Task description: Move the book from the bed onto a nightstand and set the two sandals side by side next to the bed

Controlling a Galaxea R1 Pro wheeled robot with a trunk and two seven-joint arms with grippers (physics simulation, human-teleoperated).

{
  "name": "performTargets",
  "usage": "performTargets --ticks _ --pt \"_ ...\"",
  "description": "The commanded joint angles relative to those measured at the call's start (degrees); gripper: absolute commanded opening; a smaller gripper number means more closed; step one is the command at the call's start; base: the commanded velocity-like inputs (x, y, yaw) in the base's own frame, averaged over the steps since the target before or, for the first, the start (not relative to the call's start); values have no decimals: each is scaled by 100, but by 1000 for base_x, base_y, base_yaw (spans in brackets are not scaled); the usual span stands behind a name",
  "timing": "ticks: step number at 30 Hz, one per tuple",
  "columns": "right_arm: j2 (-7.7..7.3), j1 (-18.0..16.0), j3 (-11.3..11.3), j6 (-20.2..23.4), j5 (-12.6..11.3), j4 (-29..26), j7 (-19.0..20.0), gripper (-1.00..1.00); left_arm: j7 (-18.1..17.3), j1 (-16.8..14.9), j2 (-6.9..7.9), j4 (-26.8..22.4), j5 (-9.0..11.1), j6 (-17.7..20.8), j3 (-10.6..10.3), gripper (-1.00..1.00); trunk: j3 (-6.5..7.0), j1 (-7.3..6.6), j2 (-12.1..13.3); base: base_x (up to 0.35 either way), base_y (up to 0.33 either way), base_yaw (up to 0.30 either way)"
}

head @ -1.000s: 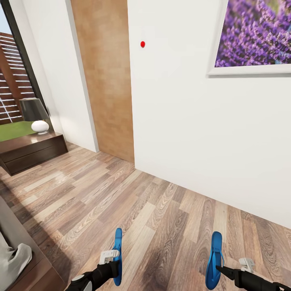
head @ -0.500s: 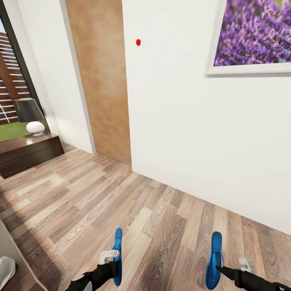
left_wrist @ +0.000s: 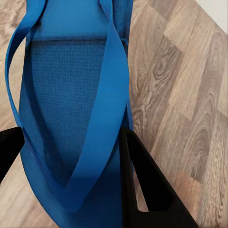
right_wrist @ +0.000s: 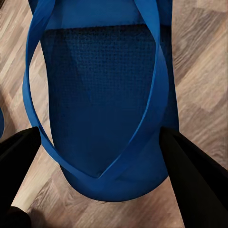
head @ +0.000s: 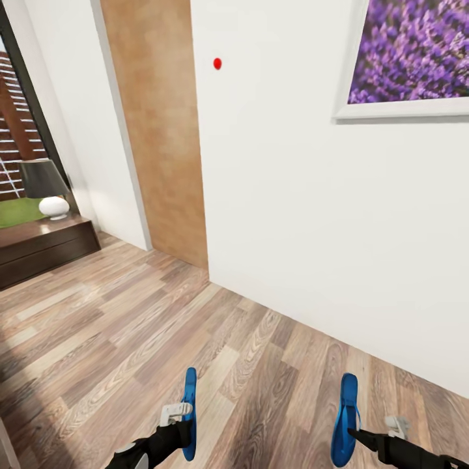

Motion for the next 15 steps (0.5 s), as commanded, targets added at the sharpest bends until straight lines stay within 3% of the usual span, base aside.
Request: performTargets --ticks 1,3,7,8,10,12,15 --pt "6 -2 4 17 -19 3 18 -100 3 0 2 -9 49 43 -10 -100 -5 0 -2 57 -41 60" --pt "57 -2 6 15 -15 4 18 -100 3 2 2 -9 49 38 -10 -100 -5 0 -2 37 -27 39" --pt "391 -2 14 -4 -12 12 -76 -100 3 3 2 -9 47 -47 -10 -100 -5 0 -2 11 -8 12" --pt "517 -2 29 -8 -7 13 -333 -100 3 3 2 -6 48 -112 -7 -100 -5 0 -2 3 -2 3" --pt "629 -2 43 -11 11 14 -713 -100 3 3 2 16 49 -159 -4 -100 -5 0 -2 2 -1 2" --pt "825 -2 50 -13 159 15 -1272 -100 3 3 2 156 42 -197 -4 -100 -5 0 -2 0 0 0" --pt "924 -2 50 -13 452 15 -1502 -100 3 3 2 286 32 -232 -8 -100 -5 0 -2 0 0 0"
